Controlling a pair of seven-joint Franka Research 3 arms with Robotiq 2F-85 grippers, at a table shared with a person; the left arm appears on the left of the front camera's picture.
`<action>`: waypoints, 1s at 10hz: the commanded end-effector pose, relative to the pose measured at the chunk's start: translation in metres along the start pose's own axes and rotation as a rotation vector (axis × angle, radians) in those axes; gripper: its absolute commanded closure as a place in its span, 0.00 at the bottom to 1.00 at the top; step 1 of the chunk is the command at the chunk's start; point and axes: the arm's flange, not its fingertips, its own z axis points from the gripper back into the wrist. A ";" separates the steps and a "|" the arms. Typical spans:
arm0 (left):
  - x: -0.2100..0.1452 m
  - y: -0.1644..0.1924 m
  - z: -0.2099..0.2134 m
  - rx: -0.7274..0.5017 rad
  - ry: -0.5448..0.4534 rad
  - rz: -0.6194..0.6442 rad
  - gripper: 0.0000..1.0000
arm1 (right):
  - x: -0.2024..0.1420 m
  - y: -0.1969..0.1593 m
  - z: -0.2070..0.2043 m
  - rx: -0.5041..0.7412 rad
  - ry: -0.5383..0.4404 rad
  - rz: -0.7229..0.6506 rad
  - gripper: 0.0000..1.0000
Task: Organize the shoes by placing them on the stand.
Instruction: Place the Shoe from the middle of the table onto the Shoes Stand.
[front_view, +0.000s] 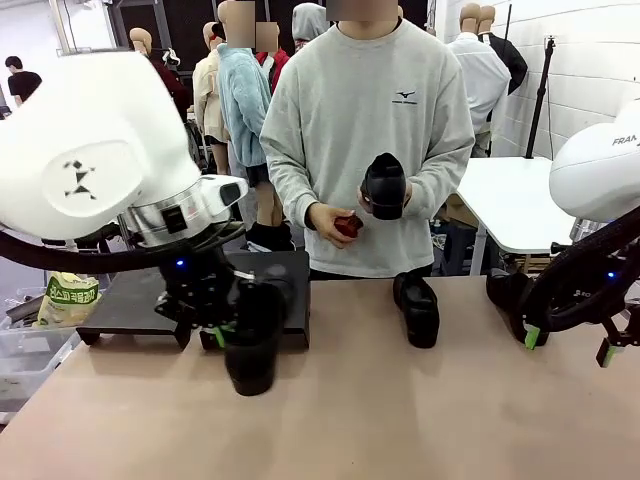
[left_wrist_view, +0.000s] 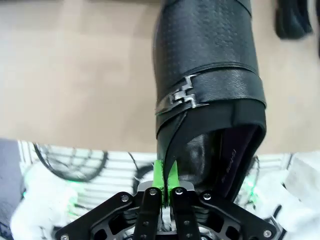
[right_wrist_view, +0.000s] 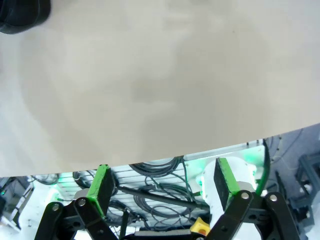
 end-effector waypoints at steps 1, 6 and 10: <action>0.023 0.002 -0.030 -0.017 0.000 0.005 1.00 | 0.000 -0.001 0.000 -0.004 0.000 -0.004 0.00; 0.036 0.024 -0.009 0.035 -0.149 0.057 1.00 | 0.000 -0.001 0.000 -0.004 0.000 -0.004 0.00; 0.102 0.072 0.014 0.047 -0.407 0.065 1.00 | 0.000 -0.001 0.000 -0.004 0.000 -0.004 0.00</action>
